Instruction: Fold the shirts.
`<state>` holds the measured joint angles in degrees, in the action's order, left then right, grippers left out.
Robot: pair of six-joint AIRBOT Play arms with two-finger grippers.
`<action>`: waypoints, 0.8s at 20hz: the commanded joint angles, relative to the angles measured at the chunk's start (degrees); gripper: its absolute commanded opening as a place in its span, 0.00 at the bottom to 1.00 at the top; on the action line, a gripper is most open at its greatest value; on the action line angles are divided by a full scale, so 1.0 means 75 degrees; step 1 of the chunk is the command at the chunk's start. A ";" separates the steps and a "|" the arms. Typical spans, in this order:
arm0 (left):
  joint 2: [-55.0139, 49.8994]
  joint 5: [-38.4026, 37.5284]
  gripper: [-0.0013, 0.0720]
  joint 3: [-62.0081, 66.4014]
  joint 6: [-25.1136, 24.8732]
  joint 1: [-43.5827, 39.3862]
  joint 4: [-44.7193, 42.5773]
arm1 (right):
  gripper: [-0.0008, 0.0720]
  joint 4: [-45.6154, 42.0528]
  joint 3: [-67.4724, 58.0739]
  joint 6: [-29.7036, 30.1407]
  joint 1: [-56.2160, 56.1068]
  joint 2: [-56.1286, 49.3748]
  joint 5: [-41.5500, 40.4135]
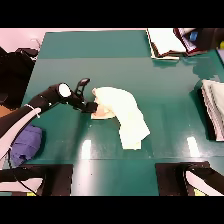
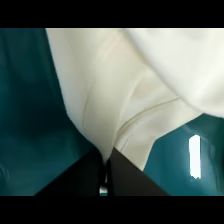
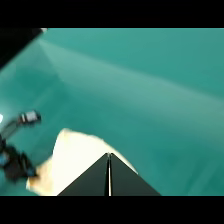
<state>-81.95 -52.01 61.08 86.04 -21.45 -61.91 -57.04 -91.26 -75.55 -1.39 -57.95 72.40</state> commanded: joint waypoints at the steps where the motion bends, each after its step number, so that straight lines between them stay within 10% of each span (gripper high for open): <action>1: 0.0114 -0.0207 0.05 0.0624 -0.0146 0.0487 -0.0149 | 0.03 -0.0023 0.1367 -0.0131 0.0577 -0.0026 0.1434; 4: 0.0128 -0.0323 0.05 0.0883 -0.0213 0.0755 -0.0178 | 0.09 0.0000 0.4138 -0.0128 0.0688 0.0411 0.0769; 6: 0.0125 -0.0347 0.05 0.0880 -0.0286 0.0755 -0.0291 | 0.58 0.0070 0.6056 -0.0131 0.0536 0.0568 -0.0038; 16: 0.0125 -0.0481 0.05 0.0880 -0.0341 0.0755 -0.0329 | 0.50 0.0997 0.7551 -0.0119 -0.1635 -0.1472 -0.2518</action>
<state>-81.06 -54.85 67.61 83.61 -15.84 -64.07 -50.48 -33.67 -76.49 -9.67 -64.66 57.34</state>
